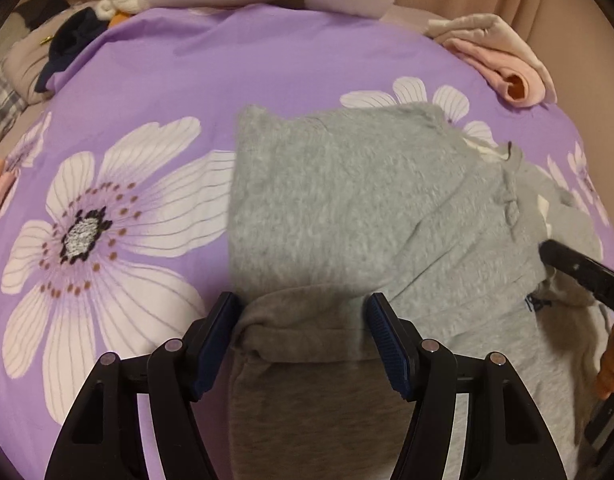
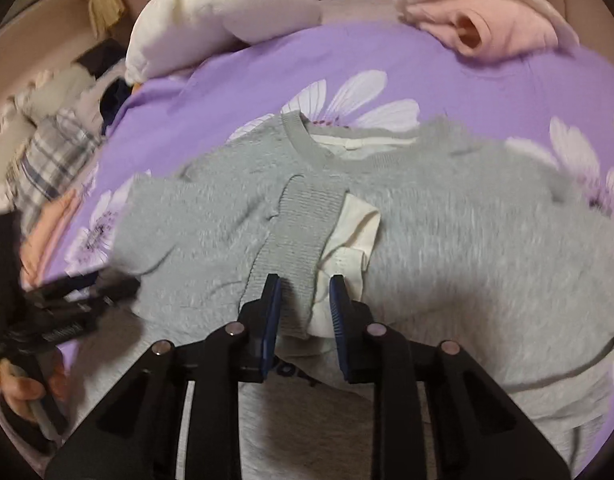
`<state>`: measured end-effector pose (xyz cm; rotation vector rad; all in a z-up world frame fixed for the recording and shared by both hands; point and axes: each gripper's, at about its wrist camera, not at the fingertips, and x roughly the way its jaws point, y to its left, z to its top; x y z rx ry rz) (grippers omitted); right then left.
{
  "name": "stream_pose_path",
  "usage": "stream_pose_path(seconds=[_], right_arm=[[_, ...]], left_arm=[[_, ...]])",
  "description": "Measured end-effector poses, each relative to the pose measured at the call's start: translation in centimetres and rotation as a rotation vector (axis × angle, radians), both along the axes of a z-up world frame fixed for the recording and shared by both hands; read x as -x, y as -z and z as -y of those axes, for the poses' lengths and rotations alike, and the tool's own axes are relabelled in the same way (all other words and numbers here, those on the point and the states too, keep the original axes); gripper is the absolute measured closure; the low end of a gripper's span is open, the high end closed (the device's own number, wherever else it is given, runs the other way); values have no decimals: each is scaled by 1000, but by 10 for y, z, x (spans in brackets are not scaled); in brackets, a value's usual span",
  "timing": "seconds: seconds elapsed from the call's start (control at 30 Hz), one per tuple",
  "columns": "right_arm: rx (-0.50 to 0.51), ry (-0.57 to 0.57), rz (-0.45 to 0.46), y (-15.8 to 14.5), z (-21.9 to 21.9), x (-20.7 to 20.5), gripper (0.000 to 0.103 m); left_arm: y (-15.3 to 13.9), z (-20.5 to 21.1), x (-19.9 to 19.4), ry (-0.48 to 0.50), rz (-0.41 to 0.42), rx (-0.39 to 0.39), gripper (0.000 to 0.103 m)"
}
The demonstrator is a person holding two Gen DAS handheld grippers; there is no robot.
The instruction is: Fold small clothes
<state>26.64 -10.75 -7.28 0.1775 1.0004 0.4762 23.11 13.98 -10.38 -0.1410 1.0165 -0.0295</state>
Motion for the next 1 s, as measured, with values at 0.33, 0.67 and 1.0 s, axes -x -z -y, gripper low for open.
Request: stream_pose_path(seconds=[0.33, 0.67, 1.0], right_arm=[[-77, 83, 51, -38, 85, 95, 47], [-138, 300, -29, -22, 185, 204, 39], [-206, 241, -149, 11, 193, 257, 39]], left_arm=[[-21, -35, 95, 11, 17, 265, 34], [-8, -40, 182, 28, -62, 496, 34], [4, -24, 220, 48, -82, 692, 34]])
